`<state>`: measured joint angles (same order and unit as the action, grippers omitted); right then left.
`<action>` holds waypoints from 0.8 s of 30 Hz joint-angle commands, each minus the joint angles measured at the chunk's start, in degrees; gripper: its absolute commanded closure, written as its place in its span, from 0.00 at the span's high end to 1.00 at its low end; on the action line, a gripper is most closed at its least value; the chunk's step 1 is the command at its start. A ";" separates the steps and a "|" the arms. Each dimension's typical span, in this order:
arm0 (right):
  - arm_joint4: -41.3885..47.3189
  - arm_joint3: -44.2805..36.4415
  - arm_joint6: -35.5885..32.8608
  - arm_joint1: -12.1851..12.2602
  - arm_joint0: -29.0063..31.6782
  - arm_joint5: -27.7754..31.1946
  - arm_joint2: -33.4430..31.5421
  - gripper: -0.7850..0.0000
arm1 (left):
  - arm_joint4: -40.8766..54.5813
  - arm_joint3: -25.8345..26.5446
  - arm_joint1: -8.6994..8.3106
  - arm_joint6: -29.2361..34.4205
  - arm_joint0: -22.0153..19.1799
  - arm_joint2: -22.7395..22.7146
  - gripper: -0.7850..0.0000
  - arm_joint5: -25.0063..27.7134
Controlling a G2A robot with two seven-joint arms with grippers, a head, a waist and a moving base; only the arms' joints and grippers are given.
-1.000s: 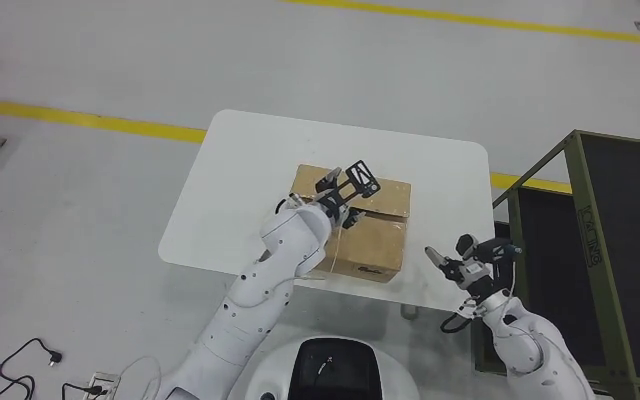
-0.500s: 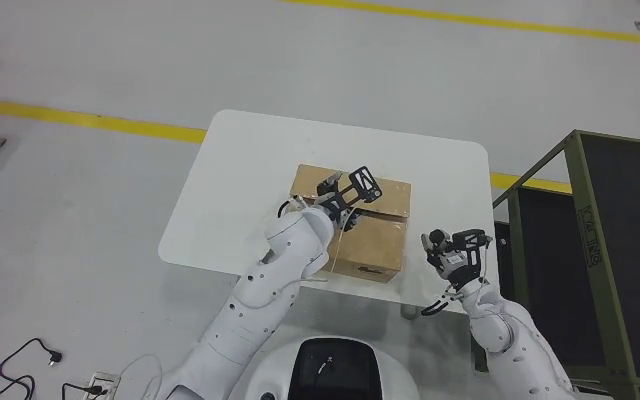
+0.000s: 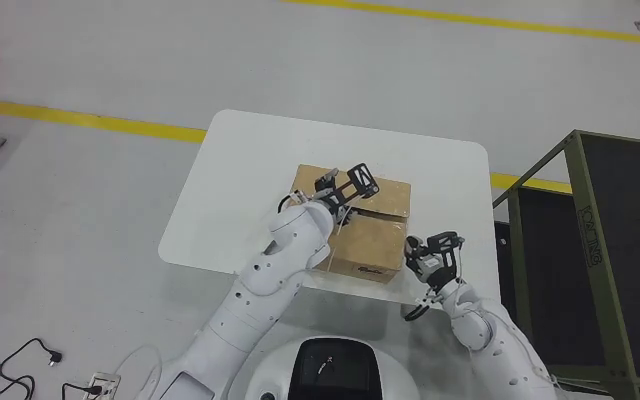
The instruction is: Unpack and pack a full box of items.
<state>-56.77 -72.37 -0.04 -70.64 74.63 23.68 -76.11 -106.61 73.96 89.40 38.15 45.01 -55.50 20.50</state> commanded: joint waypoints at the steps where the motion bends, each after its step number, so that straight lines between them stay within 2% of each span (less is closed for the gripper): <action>1: 0.18 -0.01 -0.03 -0.01 0.01 0.20 0.11 0.00 | -0.95 -1.29 0.12 -0.16 -0.75 0.42 1.00 -0.26; 21: 1.57 -1.31 -0.38 0.14 0.50 0.29 -0.22 0.00 | -2.56 -6.30 1.02 -1.51 -2.88 2.13 0.98 -0.62; 22: 1.53 -1.36 -0.35 0.15 0.52 0.25 -0.20 0.00 | -2.95 -6.45 1.06 -1.71 -2.99 2.27 0.83 -0.82; 23: 1.60 -1.40 -0.29 0.14 0.54 0.28 -0.18 0.00 | -3.46 -6.60 1.09 -2.11 -3.05 2.43 0.58 -1.17; 24: 1.61 -1.41 -0.27 0.15 0.55 0.28 -0.17 0.00 | -3.94 -6.83 1.11 -2.46 -3.10 2.55 0.39 -1.61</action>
<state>-55.20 -73.77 -0.37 -70.50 75.15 23.95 -76.30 -109.87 67.40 90.49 36.17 41.97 -53.12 19.45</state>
